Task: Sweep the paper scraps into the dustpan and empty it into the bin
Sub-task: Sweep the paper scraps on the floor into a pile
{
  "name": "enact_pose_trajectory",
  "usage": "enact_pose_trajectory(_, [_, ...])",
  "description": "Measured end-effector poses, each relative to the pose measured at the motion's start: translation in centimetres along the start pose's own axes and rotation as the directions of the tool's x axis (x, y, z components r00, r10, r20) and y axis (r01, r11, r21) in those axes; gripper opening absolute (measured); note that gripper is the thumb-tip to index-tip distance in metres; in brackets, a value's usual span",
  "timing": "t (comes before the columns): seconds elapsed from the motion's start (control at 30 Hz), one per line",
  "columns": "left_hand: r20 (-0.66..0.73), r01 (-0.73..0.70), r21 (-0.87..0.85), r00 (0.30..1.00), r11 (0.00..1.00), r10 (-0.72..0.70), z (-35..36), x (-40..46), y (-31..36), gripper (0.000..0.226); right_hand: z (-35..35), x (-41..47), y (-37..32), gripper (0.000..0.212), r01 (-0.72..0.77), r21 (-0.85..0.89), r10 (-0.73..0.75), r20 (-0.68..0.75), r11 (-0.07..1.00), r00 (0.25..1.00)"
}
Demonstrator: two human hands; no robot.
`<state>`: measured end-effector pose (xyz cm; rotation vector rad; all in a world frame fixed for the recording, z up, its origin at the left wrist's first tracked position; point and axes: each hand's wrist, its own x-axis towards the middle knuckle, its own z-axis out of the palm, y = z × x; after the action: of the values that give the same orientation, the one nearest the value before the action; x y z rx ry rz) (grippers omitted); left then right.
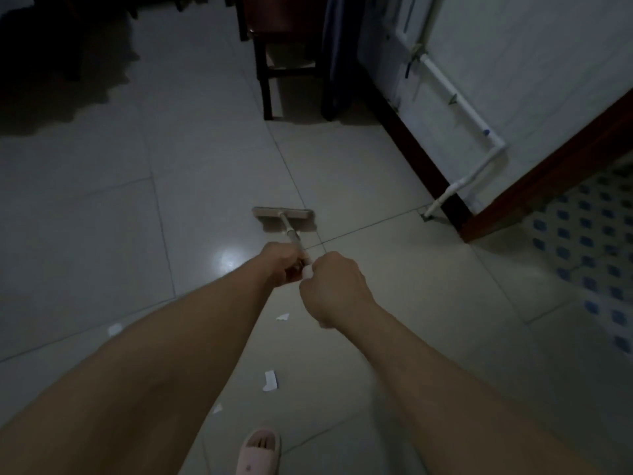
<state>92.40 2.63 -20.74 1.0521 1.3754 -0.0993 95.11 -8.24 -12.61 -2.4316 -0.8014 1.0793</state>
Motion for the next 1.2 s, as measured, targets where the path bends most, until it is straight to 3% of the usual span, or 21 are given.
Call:
enact_pose_trajectory(0.17, [0.079, 0.073, -0.055, 0.995, 0.996, -0.068, -1.9, 2.2, 0.3, 0.024, 1.0, 2.2, -0.8, 0.023, -0.086, 0.136, 0.075, 0.085, 0.987, 0.994])
enact_pose_trajectory(0.27, [0.113, 0.101, -0.101, 0.99, 0.99, -0.089, -3.5, 3.0, 0.0, 0.025, 1.6, 2.6, -1.4, 0.014, -0.12, 0.239, 0.095, 0.111, 0.964, 0.989])
enact_pose_trajectory(0.67, [0.189, 0.157, -0.091, 0.972, 0.983, -0.138, -8.7, 1.5, 0.1, 0.016, 2.7, 2.9, -5.3, 0.029, -0.121, 0.273, 0.065, 0.206, 0.955, 0.976])
enact_pose_trajectory(0.87, [0.154, 0.216, -0.063, 0.967, 0.974, -0.204, -10.0, -0.2, -0.2, 0.014, 2.5, 5.5, -5.5, 0.013, -0.083, 0.203, 0.05, 0.162, 0.976, 0.985])
enact_pose_trajectory(1.0, [0.131, 0.233, -0.114, 0.967, 0.966, -0.218, -10.2, -1.7, -0.4, 0.019, 3.7, 8.1, -4.6, 0.023, -0.026, 0.081, 0.014, 0.146, 0.996, 0.989])
enact_pose_trajectory(1.2, [0.187, 0.257, -0.22, 0.958, 0.941, -0.217, -11.6, -3.6, -1.2, 0.009, 4.9, 12.2, -4.5, 0.026, 0.054, 0.003, -0.054, 0.107, 0.999, 0.993])
